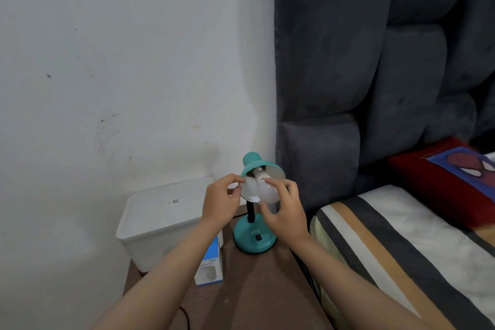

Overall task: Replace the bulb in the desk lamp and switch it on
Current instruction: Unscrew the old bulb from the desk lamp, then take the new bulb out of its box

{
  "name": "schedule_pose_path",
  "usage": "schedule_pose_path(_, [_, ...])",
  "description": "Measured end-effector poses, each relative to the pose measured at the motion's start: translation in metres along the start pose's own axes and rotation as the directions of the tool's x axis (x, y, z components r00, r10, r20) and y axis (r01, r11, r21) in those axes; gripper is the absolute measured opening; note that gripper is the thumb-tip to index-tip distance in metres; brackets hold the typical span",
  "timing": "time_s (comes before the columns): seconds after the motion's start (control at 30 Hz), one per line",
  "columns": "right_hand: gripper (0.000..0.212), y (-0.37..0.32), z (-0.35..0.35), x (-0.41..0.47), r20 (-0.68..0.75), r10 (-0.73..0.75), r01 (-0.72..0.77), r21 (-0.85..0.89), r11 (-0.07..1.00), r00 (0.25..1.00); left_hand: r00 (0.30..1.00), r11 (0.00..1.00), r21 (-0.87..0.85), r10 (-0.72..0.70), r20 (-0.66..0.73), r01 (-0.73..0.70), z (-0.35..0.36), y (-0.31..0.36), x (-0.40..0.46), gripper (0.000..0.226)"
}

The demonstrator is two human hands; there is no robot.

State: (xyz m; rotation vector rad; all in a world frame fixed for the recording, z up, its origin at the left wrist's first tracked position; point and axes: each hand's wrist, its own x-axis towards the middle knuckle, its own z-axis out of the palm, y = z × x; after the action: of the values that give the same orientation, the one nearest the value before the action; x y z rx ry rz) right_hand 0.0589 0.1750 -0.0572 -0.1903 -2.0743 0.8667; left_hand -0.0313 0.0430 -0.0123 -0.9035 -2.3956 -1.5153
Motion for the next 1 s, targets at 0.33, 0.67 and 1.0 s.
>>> schedule_pose_path(0.33, [0.051, -0.010, 0.004, -0.057, 0.004, 0.096, -0.096, 0.123, 0.988, 0.995, 0.989, 0.987, 0.059, -0.149, 0.002, 0.148, -0.024, -0.047, -0.065, 0.012])
schedule_pose_path(0.67, [0.046, -0.003, 0.058, -0.123, 0.262, 0.254, -0.271, 0.032, 0.962, 0.931, 0.957, 0.912, 0.312, -0.288, 0.027, 0.265, -0.038, -0.117, -0.107, 0.033])
schedule_pose_path(1.0, [0.047, 0.022, 0.111, -0.118, 0.311, 0.558, -0.526, -0.186, 0.830, 0.770, 0.948, 0.932, 0.186, -0.317, -0.005, 0.312, -0.038, -0.143, -0.109, 0.047])
